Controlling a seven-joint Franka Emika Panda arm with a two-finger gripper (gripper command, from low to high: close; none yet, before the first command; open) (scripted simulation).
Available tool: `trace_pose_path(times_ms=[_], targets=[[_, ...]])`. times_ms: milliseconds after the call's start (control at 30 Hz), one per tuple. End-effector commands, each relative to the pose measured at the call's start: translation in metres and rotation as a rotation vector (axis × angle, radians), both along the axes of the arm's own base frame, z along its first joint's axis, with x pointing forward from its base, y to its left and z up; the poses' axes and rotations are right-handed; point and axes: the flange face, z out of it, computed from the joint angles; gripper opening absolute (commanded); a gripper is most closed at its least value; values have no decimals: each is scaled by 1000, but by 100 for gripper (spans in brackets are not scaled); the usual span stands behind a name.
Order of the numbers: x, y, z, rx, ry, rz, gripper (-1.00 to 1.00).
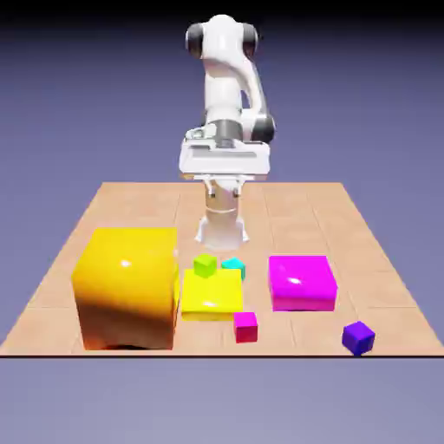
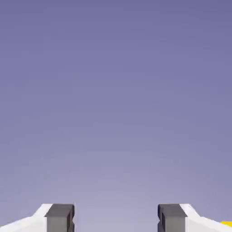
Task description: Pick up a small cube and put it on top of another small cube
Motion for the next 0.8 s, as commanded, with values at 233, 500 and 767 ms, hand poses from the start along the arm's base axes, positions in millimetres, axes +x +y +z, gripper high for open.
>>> trace_pose_path(times_ms=[233,500,767], targets=[[55,40,-39,-106,175,313,0],[99,95,-92,-233,316,652,0],[126,160,-151,-379,417,1013,0]])
